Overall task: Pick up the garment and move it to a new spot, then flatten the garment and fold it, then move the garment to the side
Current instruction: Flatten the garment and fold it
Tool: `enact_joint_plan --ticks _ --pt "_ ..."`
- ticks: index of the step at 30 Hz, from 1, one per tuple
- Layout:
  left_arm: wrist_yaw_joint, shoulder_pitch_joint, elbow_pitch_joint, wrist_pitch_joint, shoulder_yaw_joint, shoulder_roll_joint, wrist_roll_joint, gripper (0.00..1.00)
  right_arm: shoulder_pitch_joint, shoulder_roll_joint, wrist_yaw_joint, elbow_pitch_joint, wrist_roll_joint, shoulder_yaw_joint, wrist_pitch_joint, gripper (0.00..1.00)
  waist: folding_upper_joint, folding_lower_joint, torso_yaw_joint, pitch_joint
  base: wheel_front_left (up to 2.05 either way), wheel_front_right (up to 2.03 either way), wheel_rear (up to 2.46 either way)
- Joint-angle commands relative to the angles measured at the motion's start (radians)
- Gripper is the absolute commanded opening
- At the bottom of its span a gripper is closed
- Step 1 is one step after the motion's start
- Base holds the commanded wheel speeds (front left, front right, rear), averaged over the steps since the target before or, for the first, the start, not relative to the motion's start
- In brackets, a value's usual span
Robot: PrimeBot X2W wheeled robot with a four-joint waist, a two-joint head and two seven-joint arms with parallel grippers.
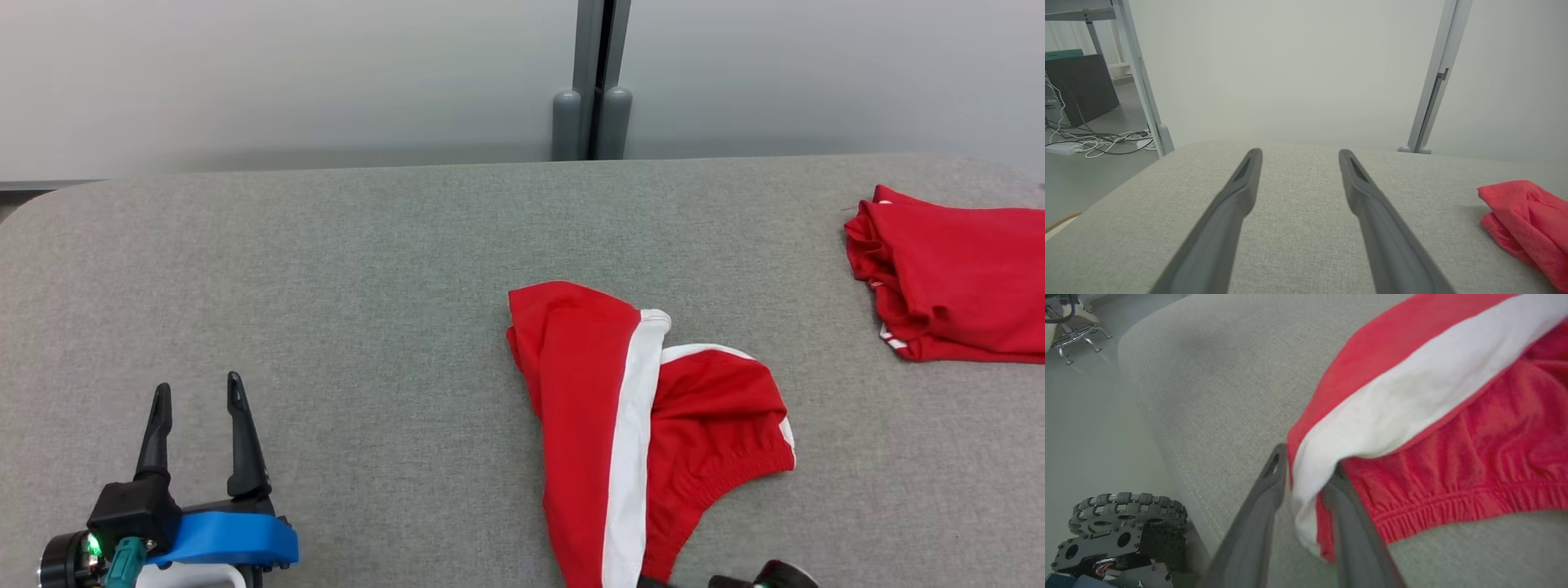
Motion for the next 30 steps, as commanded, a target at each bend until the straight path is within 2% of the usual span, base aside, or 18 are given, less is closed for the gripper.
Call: enact_joint_plan --ticks 1,10,14,17,22,30 --pt "-0.004 -0.001 0.003 -0.004 0.002 -0.001 -0.001 1.0 0.01 -0.008 0.0 -0.018 0.007 -0.021 -0.015 1.0 0.0 0.0 -0.008 -0.004 0.0 0.0 0.0" --pt "-0.01 0.014 0.003 -0.004 0.013 -0.002 0.005 1.0 0.049 0.007 0.0 -0.125 0.01 -0.28 -0.048 1.0 0.0 0.0 -0.033 -0.023 0.0 0.0 0.0" --pt "-0.013 0.015 0.002 -0.003 0.014 -0.003 0.01 1.0 0.056 0.031 0.0 -0.131 -0.008 -0.416 -0.053 1.0 0.0 0.0 -0.035 -0.028 0.0 0.0 0.0" --pt "-0.015 0.015 0.0 -0.003 0.014 -0.003 0.012 1.0 0.043 0.044 0.0 -0.13 -0.026 -0.473 -0.042 1.0 0.0 0.0 -0.034 -0.026 0.0 0.0 0.0" --pt "-0.013 -0.002 -0.005 -0.003 0.013 -0.003 0.017 1.0 -0.051 0.055 0.0 -0.116 -0.026 -0.488 0.002 1.0 0.0 0.0 -0.033 -0.007 0.0 0.0 0.0" --pt "-0.012 -0.036 -0.002 -0.003 -0.007 -0.004 0.02 1.0 -0.321 0.04 0.0 -0.02 0.027 -0.414 0.151 1.0 0.0 0.0 -0.016 0.037 0.0 0.0 0.0"
